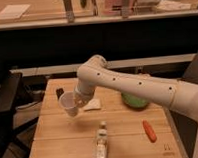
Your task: Place the ceramic cup in the ceramic bowl
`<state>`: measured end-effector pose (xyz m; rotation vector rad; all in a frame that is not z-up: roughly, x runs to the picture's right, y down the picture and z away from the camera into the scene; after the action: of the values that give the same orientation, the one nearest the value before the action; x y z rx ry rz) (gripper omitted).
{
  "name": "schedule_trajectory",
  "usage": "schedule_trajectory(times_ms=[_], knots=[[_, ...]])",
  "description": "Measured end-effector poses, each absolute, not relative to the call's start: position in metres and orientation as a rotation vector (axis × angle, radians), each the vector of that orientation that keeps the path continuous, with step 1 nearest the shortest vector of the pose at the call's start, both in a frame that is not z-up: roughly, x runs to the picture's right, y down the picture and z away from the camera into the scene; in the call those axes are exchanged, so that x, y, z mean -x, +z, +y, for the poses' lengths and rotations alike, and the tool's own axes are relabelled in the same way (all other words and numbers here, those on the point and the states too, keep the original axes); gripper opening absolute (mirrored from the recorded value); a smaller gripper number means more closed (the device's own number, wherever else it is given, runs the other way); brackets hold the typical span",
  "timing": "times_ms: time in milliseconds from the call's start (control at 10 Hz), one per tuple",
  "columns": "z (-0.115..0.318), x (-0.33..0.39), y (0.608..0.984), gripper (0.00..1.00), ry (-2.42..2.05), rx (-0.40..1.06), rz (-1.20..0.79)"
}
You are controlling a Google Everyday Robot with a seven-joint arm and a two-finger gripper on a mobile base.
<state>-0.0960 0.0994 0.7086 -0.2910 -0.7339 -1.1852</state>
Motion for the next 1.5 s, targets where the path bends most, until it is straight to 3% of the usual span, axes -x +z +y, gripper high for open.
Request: schedule_trajectory(times_ms=[1500], knots=[[0.063, -0.060, 0.745, 0.04, -0.949, 0.302, -0.669]])
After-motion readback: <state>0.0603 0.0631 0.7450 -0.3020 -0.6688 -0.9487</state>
